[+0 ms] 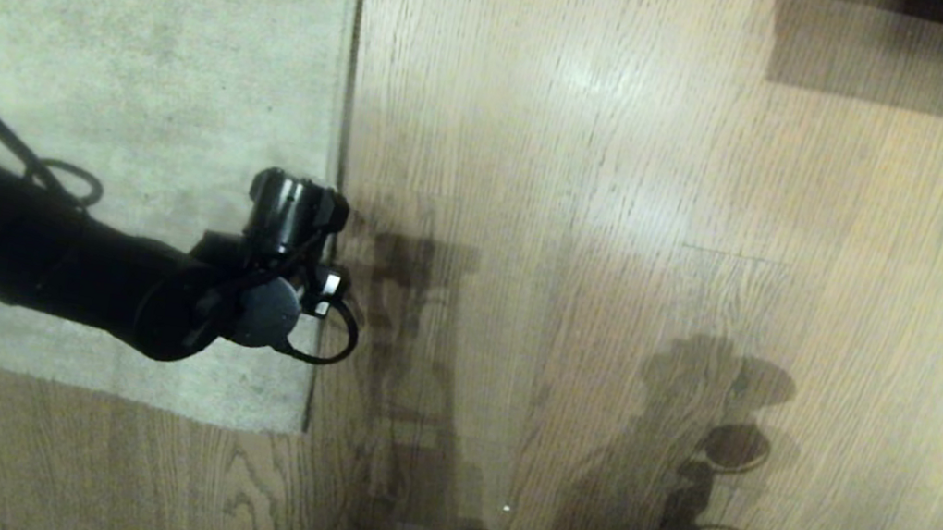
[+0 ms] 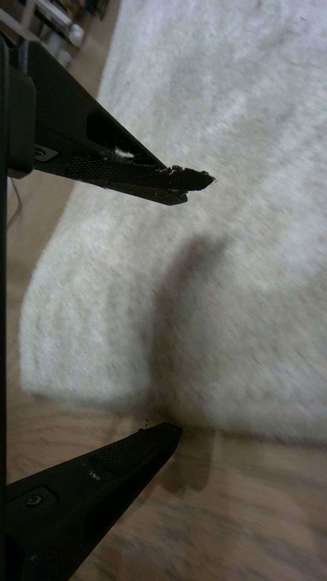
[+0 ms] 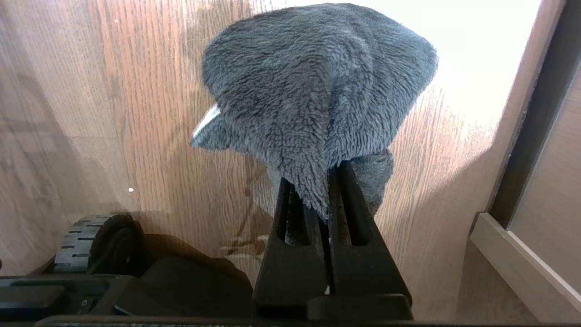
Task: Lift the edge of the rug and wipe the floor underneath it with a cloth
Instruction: Lift up the carpet
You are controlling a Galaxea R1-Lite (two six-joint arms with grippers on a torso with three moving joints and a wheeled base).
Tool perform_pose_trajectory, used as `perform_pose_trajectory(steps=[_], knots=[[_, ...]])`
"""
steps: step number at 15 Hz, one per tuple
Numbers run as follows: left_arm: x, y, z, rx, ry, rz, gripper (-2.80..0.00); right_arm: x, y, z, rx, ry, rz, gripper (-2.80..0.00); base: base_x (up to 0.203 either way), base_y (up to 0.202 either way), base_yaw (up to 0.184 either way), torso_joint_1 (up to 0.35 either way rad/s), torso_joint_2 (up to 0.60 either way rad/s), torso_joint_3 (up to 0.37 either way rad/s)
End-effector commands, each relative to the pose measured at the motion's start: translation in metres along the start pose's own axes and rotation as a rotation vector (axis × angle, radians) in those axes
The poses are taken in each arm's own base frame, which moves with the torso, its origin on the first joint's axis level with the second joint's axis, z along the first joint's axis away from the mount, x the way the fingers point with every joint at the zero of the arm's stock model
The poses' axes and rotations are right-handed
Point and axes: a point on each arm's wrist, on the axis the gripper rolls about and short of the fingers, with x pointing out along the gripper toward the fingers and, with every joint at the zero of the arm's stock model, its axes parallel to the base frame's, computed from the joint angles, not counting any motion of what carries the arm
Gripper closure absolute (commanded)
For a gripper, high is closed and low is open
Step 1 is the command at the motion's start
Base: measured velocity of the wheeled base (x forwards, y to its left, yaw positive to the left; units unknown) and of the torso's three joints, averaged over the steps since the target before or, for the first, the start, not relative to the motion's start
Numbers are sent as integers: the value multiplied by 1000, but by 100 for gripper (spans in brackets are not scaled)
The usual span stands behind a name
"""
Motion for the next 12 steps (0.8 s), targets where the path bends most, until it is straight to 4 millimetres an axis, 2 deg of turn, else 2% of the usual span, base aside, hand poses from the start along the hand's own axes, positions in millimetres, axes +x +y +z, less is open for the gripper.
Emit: perform_pose_trajectory(steps=[1, 3, 7, 12], knots=[[5, -5, -5, 9, 9, 2, -280, 0, 0, 0, 0, 0, 0, 0, 0, 0, 0, 0, 0, 0], [7, -5, -9, 19, 22, 7, -280, 0, 0, 0, 0, 0, -1, 0, 0, 0, 0, 0, 0, 0], [15, 8, -23, 38, 72, 41, -280, 0, 0, 0, 0, 0, 0, 0, 0, 0, 0, 0, 0, 0], [10, 40, -42, 139, 141, 94, -280, 0, 0, 0, 0, 0, 0, 0, 0, 0, 0, 0, 0, 0]])
